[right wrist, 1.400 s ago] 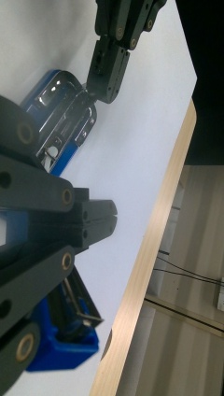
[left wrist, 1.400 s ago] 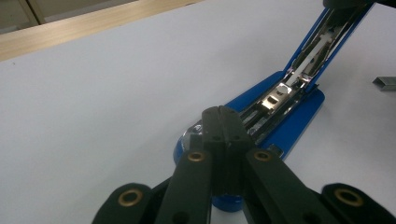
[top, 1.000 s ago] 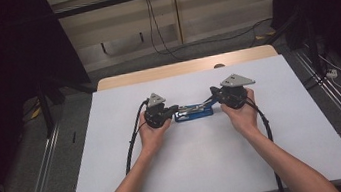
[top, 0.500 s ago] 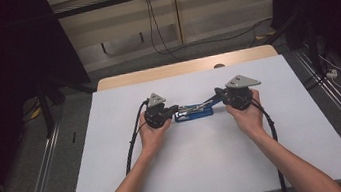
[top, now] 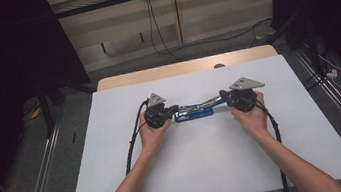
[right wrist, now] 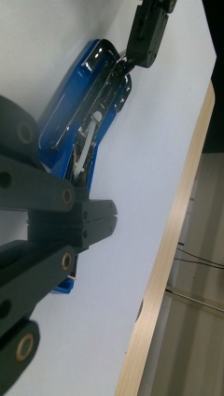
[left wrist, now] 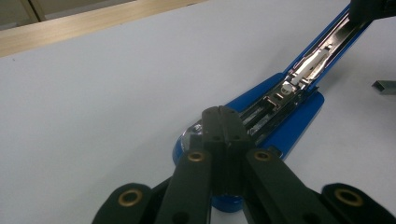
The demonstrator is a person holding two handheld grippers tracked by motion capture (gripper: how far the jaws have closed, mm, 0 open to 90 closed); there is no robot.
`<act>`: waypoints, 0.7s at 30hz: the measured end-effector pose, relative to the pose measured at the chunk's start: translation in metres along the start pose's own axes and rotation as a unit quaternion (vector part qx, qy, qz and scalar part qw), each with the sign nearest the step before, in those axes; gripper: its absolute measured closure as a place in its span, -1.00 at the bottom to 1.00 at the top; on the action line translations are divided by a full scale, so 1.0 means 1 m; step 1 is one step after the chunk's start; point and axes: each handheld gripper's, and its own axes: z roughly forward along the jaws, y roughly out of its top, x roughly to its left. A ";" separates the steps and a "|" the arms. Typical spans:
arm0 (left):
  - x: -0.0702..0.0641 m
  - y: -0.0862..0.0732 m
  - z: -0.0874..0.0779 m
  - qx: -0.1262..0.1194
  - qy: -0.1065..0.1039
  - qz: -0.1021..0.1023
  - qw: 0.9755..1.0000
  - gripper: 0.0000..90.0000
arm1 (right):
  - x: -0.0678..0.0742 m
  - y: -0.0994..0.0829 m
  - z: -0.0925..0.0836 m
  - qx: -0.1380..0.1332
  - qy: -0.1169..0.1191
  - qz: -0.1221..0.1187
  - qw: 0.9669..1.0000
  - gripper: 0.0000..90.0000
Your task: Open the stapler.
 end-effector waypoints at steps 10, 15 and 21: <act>0.000 0.000 0.000 -0.001 0.001 -0.001 1.000 1.00 | -0.003 -0.005 0.001 0.012 0.001 0.004 1.000 1.00; 0.000 0.000 0.000 -0.001 0.002 -0.001 1.000 1.00 | -0.005 -0.010 0.004 0.030 0.000 0.004 1.000 1.00; -0.001 0.000 0.000 -0.002 0.004 -0.003 1.000 1.00 | -0.004 -0.011 0.005 0.028 -0.001 0.001 1.000 1.00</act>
